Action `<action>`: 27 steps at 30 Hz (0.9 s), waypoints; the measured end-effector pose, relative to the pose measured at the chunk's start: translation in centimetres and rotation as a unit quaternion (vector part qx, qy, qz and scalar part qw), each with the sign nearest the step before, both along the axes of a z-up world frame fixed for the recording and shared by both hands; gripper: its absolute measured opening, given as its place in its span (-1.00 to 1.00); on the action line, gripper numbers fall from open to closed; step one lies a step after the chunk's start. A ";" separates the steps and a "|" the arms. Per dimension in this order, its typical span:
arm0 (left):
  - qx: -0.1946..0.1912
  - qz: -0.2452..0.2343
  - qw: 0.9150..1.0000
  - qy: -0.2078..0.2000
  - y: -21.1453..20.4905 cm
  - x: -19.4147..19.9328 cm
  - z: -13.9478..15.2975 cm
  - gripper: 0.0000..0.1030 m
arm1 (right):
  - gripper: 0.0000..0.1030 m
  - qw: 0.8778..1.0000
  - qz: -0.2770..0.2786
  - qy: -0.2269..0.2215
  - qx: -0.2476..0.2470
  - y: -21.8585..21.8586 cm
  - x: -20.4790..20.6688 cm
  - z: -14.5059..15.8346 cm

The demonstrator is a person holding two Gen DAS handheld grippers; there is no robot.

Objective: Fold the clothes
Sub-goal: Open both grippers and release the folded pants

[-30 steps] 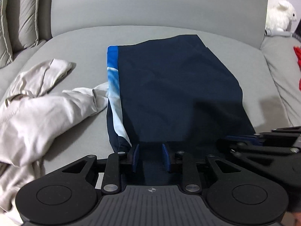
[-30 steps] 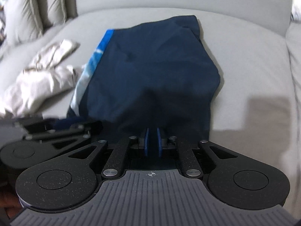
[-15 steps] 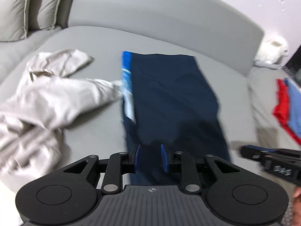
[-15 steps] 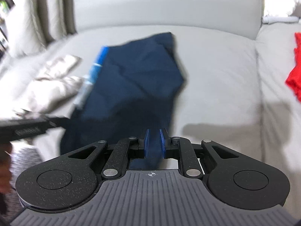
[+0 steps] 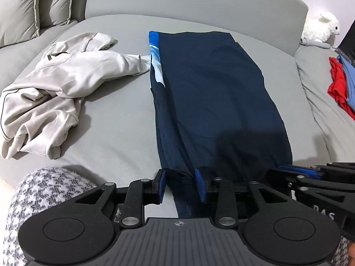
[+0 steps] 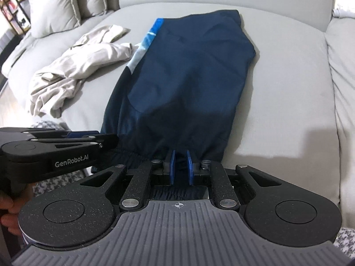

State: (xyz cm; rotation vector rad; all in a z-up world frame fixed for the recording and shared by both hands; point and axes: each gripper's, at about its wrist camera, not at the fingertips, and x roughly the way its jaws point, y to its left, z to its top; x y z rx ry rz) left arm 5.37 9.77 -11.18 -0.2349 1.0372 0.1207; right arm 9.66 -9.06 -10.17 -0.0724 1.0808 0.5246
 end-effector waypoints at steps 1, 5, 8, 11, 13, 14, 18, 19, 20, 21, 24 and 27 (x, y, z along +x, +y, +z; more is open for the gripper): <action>0.005 -0.002 1.000 -0.008 0.1 -0.5 0.6 -0.35 | -0.68 1.000 0.000 -0.002 -0.001 -0.1 -0.2 0.3; 0.021 -0.017 0.999 -0.043 0.3 -2.8 2.6 -0.39 | -0.57 0.999 -0.008 -0.033 0.011 -2.1 -1.7 2.9; 0.017 -0.025 0.997 -0.065 0.5 -3.9 3.3 -0.39 | -0.54 0.999 -0.021 -0.036 0.028 -4.0 -2.7 3.9; 0.016 -0.034 0.995 -0.088 0.0 -4.3 3.5 -0.39 | -0.52 0.998 -0.036 -0.036 0.041 -5.1 -3.3 4.1; 0.023 -0.049 0.994 -0.095 -0.9 -3.8 3.4 -0.40 | -0.50 0.997 -0.043 -0.038 0.045 -5.4 -3.6 4.1; 0.029 -0.056 0.993 -0.098 -1.4 -3.5 3.3 -0.42 | -0.50 0.997 -0.044 -0.038 0.049 -5.3 -3.7 4.0; 0.067 -0.070 0.991 -0.090 -3.0 -2.6 2.3 -0.51 | -0.59 0.997 -0.032 -0.040 0.054 -4.1 -3.9 3.5; 0.073 -0.071 0.992 -0.078 -3.1 -2.5 1.8 -0.53 | -0.60 0.997 -0.027 -0.043 0.054 -3.6 -3.9 3.3; 0.079 -0.072 0.992 -0.066 -3.2 -2.3 1.2 -0.53 | -0.60 0.997 -0.024 -0.044 0.052 -3.1 -3.8 3.1; 0.084 -0.072 0.992 -0.054 -3.3 -2.1 0.6 -0.53 | -0.60 0.998 -0.022 -0.044 0.050 -2.8 -3.7 2.8; 0.060 -0.053 0.996 -0.031 -2.4 -1.6 -0.6 -0.47 | -0.60 0.999 -0.014 -0.027 0.025 -1.7 -3.3 0.9; 0.039 -0.034 0.998 -0.019 -1.5 -1.4 -0.5 -0.40 | -0.77 1.000 -0.013 -0.010 -0.004 -1.3 -3.2 -1.2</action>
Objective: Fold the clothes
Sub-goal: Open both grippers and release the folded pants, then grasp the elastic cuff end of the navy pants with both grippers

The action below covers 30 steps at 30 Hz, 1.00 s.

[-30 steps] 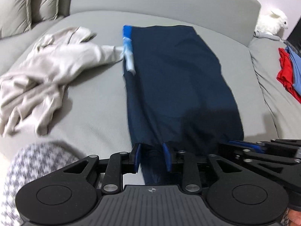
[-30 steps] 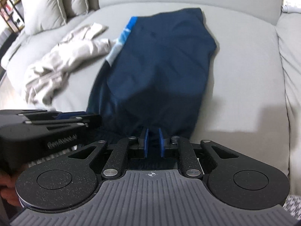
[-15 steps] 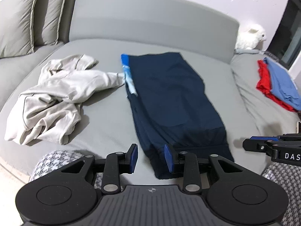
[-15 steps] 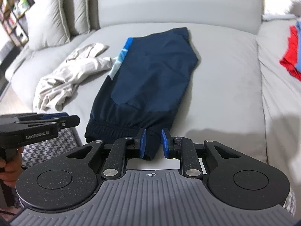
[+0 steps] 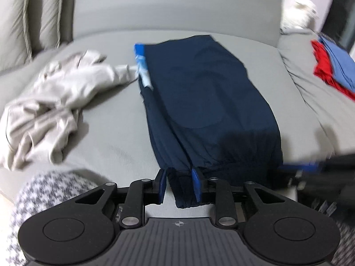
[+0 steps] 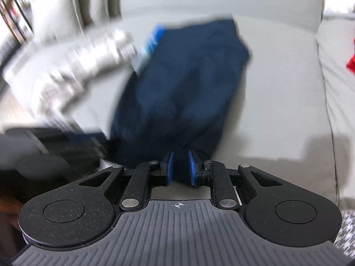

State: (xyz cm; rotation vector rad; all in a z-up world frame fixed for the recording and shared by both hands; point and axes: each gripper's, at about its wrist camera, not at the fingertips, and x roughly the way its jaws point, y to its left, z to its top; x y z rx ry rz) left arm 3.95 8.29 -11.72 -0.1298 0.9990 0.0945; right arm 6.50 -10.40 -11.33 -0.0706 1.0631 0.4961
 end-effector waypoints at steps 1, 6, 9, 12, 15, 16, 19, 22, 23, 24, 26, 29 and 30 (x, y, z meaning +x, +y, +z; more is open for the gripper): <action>0.004 0.001 1.000 -0.001 -0.1 -0.3 0.3 -0.37 | -0.77 1.000 -0.003 -0.002 0.004 -0.1 -0.1 0.1; -0.001 0.018 1.000 -0.011 0.3 -2.1 2.3 -0.15 | -0.61 1.000 -0.015 0.000 0.025 -1.2 -0.6 1.7; -0.026 0.048 0.998 -0.014 1.6 -2.8 3.2 -0.09 | -0.56 0.999 -0.024 -0.005 0.045 -2.4 -1.0 2.8; -0.048 0.077 0.996 -0.015 2.5 -3.0 3.3 -0.05 | -0.42 0.997 -0.041 -0.013 0.071 -3.9 -1.3 3.8; -0.064 0.097 0.993 0.006 2.8 -2.4 2.2 -0.05 | -0.19 0.993 -0.069 -0.014 0.091 -5.1 -1.2 3.9; -0.078 0.106 0.991 0.017 3.1 -2.0 1.7 -0.05 | -0.14 0.992 -0.081 -0.008 0.099 -5.5 -1.0 3.8; -0.120 0.127 0.984 0.029 3.6 -1.3 1.3 -0.05 | -0.10 0.986 -0.108 0.017 0.123 -6.2 -0.6 3.0; -0.148 0.138 0.979 0.034 3.8 -0.5 1.2 0.00 | -0.05 0.981 -0.125 0.039 0.141 -6.5 -0.2 2.2; -0.154 0.144 0.977 0.039 3.9 -0.3 1.1 0.01 | -0.04 0.980 -0.130 0.045 0.146 -6.5 -0.1 1.9; -0.161 0.150 0.975 0.043 4.0 -0.2 1.0 0.01 | -0.04 0.977 -0.135 0.053 0.153 -6.6 0.0 1.6; -0.171 0.158 0.971 0.049 4.1 0.0 0.9 0.03 | -0.02 0.973 -0.147 0.067 0.167 -6.6 0.2 1.1; -0.177 0.162 0.969 0.055 4.0 0.2 0.6 0.07 | 0.14 0.966 -0.158 0.079 0.191 -6.6 0.5 0.6; -0.177 0.161 0.969 0.058 3.9 0.3 0.5 0.08 | 0.19 0.964 -0.160 0.085 0.196 -6.6 0.6 0.4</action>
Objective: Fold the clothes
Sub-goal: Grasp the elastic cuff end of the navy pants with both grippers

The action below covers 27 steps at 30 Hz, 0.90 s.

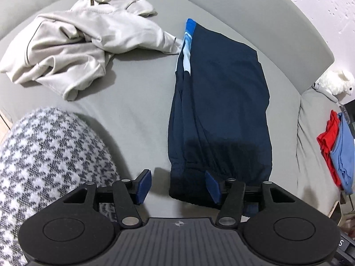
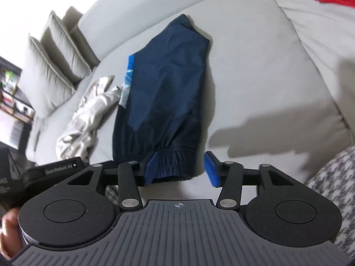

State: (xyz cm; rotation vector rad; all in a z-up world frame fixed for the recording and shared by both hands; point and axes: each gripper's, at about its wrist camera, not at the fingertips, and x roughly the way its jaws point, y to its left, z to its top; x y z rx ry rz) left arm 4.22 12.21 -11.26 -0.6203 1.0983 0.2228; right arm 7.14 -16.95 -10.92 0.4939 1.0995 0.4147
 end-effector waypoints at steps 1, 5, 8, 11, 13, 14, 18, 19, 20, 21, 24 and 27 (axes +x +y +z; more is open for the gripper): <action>0.002 -0.001 1.000 0.004 -0.1 0.1 -0.2 0.11 | 0.22 1.000 -0.001 0.004 0.002 0.1 0.1 -0.2; -0.019 -0.001 1.000 0.013 -0.2 0.3 -1.2 0.12 | 0.22 0.999 -0.012 0.030 0.008 0.1 0.7 -1.5; -0.053 0.007 0.999 0.004 0.1 0.0 -1.3 0.12 | 0.22 0.997 -0.031 0.059 0.038 -0.4 1.0 -2.6; -0.078 0.010 0.997 -0.006 0.5 -0.3 -1.2 0.13 | 0.22 0.991 -0.060 0.084 0.084 -1.5 1.1 -3.6; -0.086 0.013 0.996 -0.004 0.6 -0.4 -1.5 0.14 | 0.22 0.986 -0.076 0.101 0.113 -2.2 1.1 -4.3; -0.087 0.013 0.996 0.004 0.5 -0.3 -1.9 0.14 | 0.23 0.983 -0.081 0.108 0.126 -2.5 1.1 -4.6; -0.100 0.020 0.995 0.014 0.5 0.0 -3.1 0.17 | 0.23 0.976 -0.090 0.125 0.156 -2.8 1.1 -5.5; -0.104 0.021 0.994 0.013 0.6 0.1 -3.2 0.17 | 0.24 0.975 -0.089 0.125 0.158 -2.6 1.1 -5.7; -0.106 0.023 0.994 0.013 0.6 0.1 -3.3 0.17 | 0.24 0.975 -0.088 0.124 0.161 -2.5 1.1 -5.8; -0.109 0.024 0.994 0.013 0.7 0.2 -3.4 0.17 | 0.24 0.974 -0.086 0.125 0.167 -2.4 1.1 -6.0; -0.119 0.032 0.992 0.011 1.0 -0.1 -3.3 0.15 | 0.24 0.970 -0.090 0.130 0.184 -2.3 1.2 -6.5; -0.147 0.055 0.988 -0.005 1.8 -1.0 -2.9 0.13 | 0.24 0.966 -0.098 0.133 0.199 -2.5 1.1 -6.7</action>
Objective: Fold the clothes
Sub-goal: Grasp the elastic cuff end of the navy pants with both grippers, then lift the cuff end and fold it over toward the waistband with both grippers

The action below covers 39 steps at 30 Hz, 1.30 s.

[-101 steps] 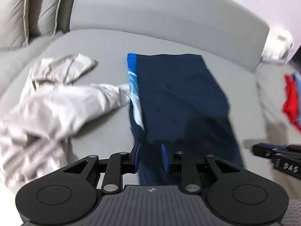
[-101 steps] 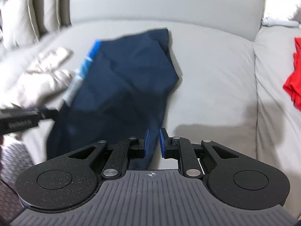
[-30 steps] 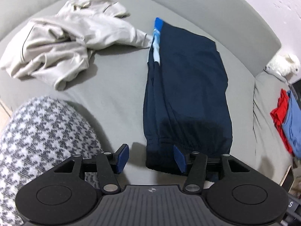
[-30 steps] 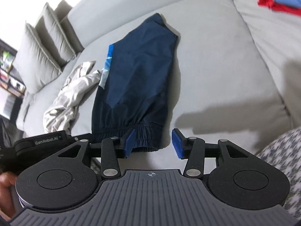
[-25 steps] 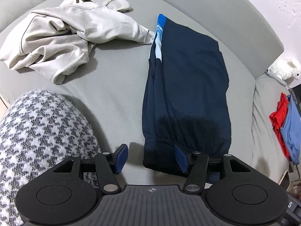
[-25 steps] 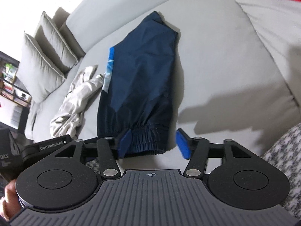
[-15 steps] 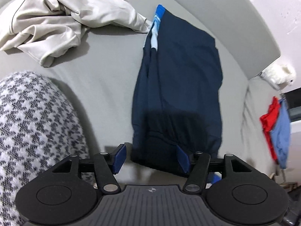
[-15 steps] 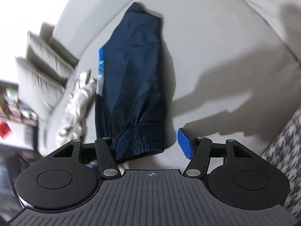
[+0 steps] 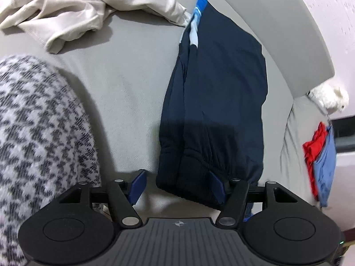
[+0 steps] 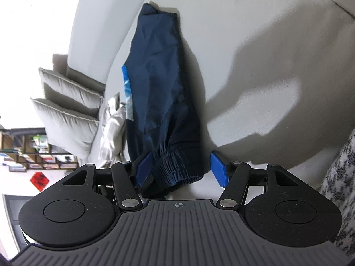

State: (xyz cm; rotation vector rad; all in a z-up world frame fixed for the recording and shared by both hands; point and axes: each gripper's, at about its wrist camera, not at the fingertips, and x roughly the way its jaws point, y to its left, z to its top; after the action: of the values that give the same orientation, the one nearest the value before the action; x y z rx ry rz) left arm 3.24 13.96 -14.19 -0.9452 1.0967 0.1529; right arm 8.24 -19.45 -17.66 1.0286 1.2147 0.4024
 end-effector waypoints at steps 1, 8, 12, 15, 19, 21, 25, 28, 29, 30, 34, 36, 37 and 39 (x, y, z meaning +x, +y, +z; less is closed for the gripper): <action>-0.007 0.006 1.000 -0.006 0.2 -0.2 0.2 0.15 | 0.24 1.000 -0.004 0.002 0.006 -0.1 0.0 0.0; -0.006 -0.004 1.000 -0.002 -0.5 0.5 -0.3 0.19 | 0.34 1.000 -0.011 0.003 0.021 -0.1 0.0 -0.4; -0.009 0.000 1.000 -0.005 -0.6 0.6 -0.3 0.17 | 0.39 1.000 -0.001 -0.010 0.012 0.3 0.1 -0.2; -0.009 0.000 1.000 -0.009 -0.4 0.2 -0.2 0.01 | 0.39 1.000 -0.001 -0.015 0.013 0.3 0.1 -0.3; -0.017 0.007 1.000 -0.016 0.2 0.0 -0.3 -0.31 | 0.27 0.999 0.011 -0.030 0.008 0.8 0.0 -0.2; -0.026 0.009 0.999 -0.025 0.4 -0.2 -0.1 -0.48 | 0.17 0.999 0.026 -0.043 -0.010 1.4 0.0 0.0; -0.029 0.008 0.999 -0.017 0.5 -0.3 0.0 -0.58 | -0.32 0.997 0.032 -0.050 -0.046 1.7 0.0 0.4; -0.023 0.007 1.000 -0.007 0.3 -0.3 0.5 -0.59 | -0.65 0.996 0.029 -0.053 -0.071 1.7 -0.3 1.0; -0.018 0.005 1.000 -0.004 0.1 -0.2 0.8 -0.59 | -0.70 0.995 0.028 -0.055 -0.077 1.7 -0.5 1.2; -0.016 0.005 1.000 -0.001 0.1 -0.2 1.0 -0.59 | -0.72 0.993 0.031 -0.062 -0.091 2.0 -0.6 1.7; -0.014 0.001 1.000 0.004 -0.4 -0.1 2.2 -0.59 | -0.76 0.988 0.041 -0.071 -0.129 2.7 -0.7 3.5; -0.013 0.001 1.000 0.010 -0.8 -0.4 2.7 -0.59 | -0.76 0.988 0.042 -0.070 -0.131 2.4 -0.9 4.2; -0.011 -0.001 1.000 0.013 -1.0 -0.7 3.0 -0.58 | -0.76 0.988 0.044 -0.070 -0.131 2.1 -1.0 4.5; -0.008 -0.004 1.000 0.016 -1.4 -1.0 3.3 -0.58 | -0.76 0.988 0.047 -0.068 -0.130 1.4 -1.7 5.4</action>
State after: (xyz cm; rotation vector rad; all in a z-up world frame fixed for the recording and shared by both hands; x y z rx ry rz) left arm 2.21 12.57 -10.85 -0.9547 1.1326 0.1528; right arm 6.54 -18.00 -12.30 0.7097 1.1614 0.3699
